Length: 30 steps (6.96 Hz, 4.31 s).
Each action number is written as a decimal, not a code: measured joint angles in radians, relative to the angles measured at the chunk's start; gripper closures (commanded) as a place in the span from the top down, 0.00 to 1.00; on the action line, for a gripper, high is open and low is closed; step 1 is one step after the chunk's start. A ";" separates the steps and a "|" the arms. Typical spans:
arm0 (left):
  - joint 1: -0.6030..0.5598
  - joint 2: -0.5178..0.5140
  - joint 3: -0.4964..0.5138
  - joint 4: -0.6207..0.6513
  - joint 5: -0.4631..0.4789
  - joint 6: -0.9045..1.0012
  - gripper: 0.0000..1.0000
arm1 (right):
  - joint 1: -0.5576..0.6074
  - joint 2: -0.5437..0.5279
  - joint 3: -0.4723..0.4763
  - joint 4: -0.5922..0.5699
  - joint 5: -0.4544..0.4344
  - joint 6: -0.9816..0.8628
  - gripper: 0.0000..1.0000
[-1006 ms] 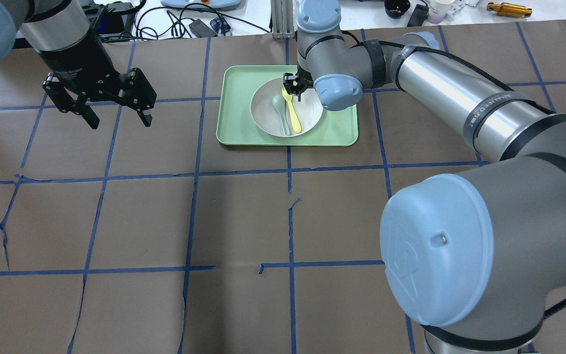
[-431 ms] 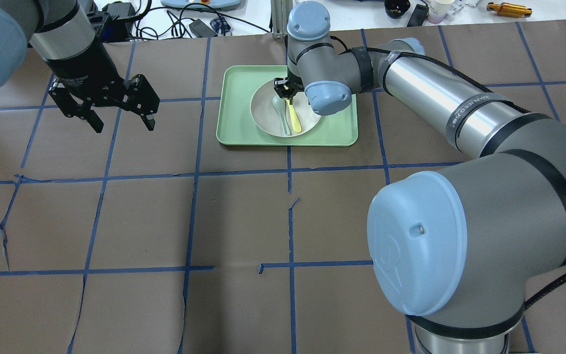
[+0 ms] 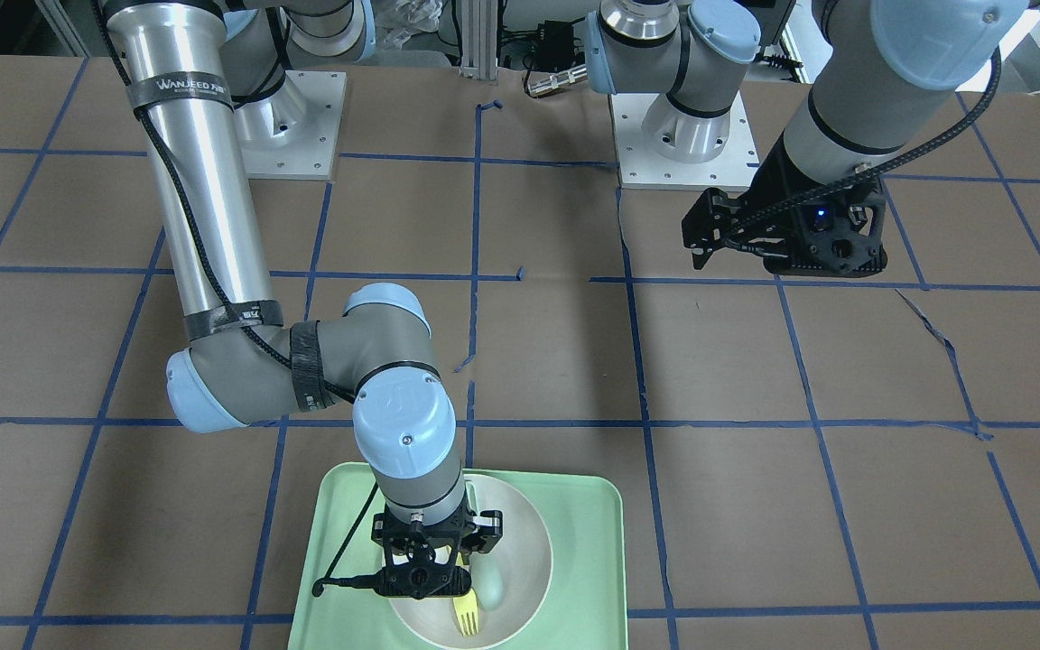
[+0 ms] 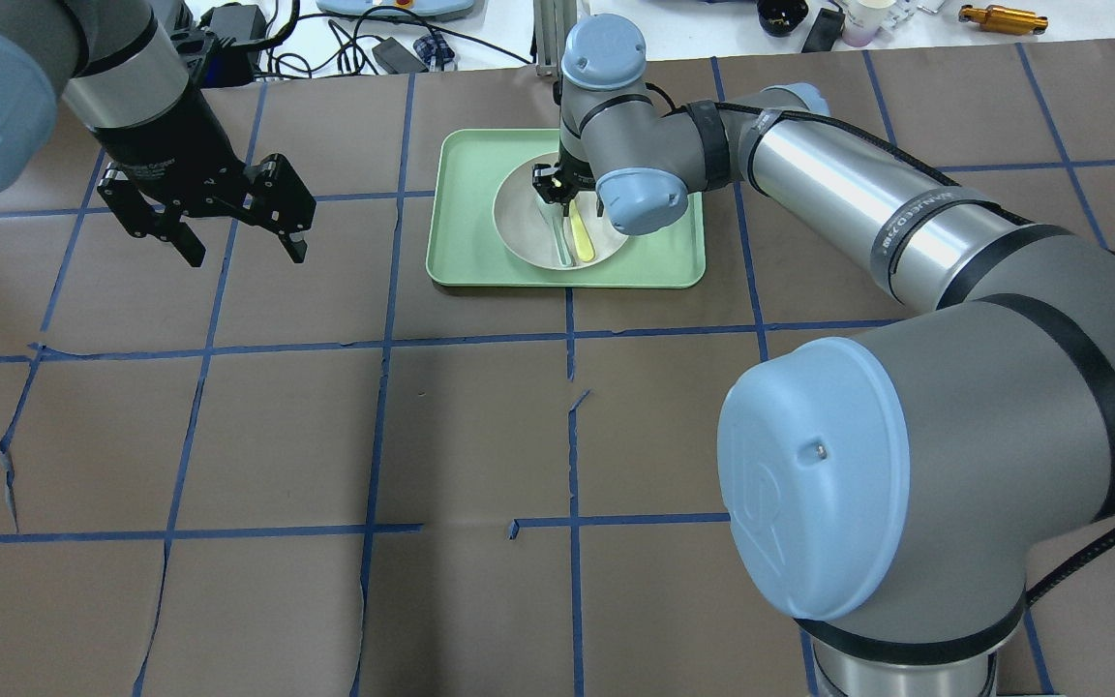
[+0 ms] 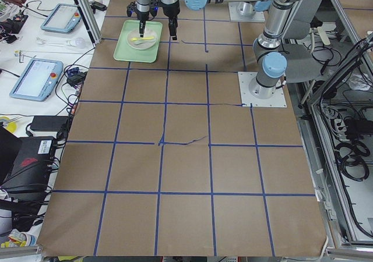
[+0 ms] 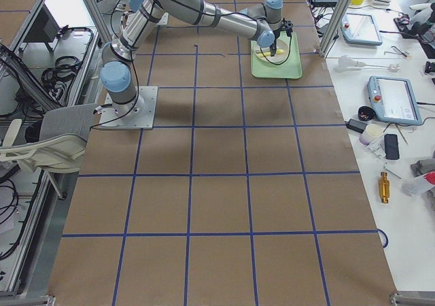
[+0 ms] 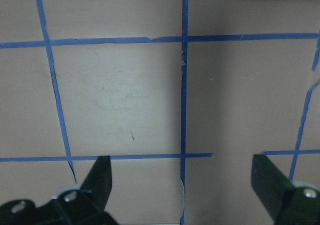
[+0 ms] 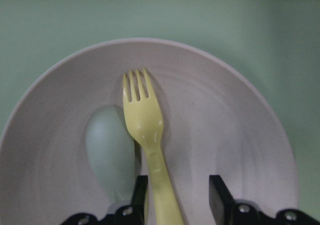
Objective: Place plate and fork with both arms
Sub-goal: 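Lower the right gripper and close on the yellow fork handle, then lift the fork and set it on the tray beside the plate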
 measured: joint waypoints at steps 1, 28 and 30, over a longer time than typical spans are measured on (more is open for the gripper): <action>0.000 0.000 -0.001 0.003 0.000 0.000 1.00 | 0.001 -0.001 0.011 -0.001 0.001 0.002 0.52; 0.000 0.002 -0.026 0.026 0.003 0.001 1.00 | -0.132 -0.142 0.219 -0.029 -0.012 0.029 0.20; 0.000 0.009 -0.042 0.041 0.006 0.002 1.00 | -0.132 -0.129 0.227 -0.056 -0.004 0.016 0.46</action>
